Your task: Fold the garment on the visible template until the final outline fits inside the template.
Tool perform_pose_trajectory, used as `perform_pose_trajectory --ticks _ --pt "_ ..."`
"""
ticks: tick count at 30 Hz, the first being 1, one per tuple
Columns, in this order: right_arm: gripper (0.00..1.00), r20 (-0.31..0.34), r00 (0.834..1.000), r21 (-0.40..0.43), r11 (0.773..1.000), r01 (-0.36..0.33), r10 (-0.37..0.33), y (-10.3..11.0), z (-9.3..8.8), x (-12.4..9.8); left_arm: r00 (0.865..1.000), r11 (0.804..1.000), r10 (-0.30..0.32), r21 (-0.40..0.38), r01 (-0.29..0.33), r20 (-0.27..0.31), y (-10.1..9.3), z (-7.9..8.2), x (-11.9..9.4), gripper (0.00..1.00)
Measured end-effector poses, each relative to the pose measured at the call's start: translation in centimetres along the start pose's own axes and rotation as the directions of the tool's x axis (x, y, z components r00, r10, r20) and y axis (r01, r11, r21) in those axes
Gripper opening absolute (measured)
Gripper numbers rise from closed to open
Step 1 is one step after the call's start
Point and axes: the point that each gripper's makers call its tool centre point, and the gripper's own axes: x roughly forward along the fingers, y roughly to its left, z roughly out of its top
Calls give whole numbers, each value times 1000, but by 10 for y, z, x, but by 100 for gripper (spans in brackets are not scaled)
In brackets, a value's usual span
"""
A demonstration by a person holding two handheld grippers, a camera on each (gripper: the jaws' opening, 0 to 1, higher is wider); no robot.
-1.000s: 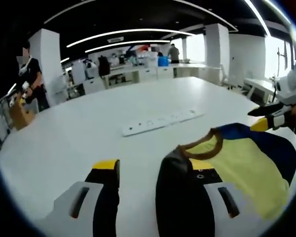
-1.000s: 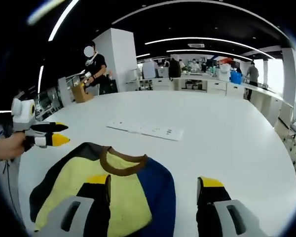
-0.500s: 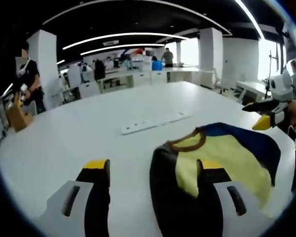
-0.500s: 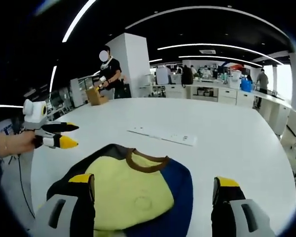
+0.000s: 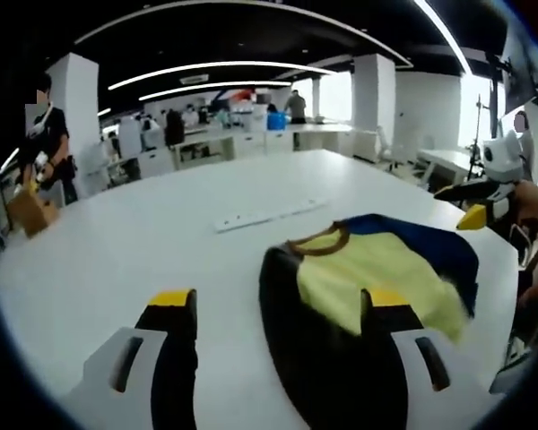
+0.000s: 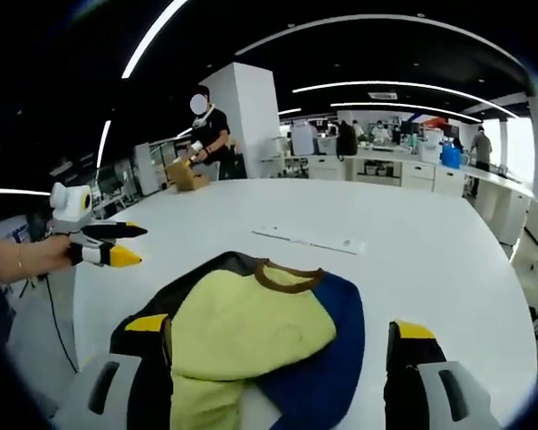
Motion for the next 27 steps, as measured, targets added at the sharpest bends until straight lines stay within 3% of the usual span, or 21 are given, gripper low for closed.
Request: perform_pose_trajectory --ticks 2,4,11,17,27 --pt "99 -2 1000 -2 1000 3 -3 2 -4 -5 1000 1000 -2 10 2 -7 -1 -5 -5 69" --pt "98 -5 1000 -8 1000 6 -6 3 -9 -10 1000 1000 -6 13 5 26 -5 -7 -13 67" --pt "95 -19 1000 31 1000 3 -2 10 -33 -30 1000 1000 -22 21 21 23 -15 -29 -31 62" --pt "92 -37 999 68 998 10 -8 13 -54 -44 999 1000 -24 13 25 -24 -18 -55 -43 59" --pt "87 -88 996 49 999 20 -16 26 -92 -55 994 999 -39 12 40 -97 -32 -94 -49 52"
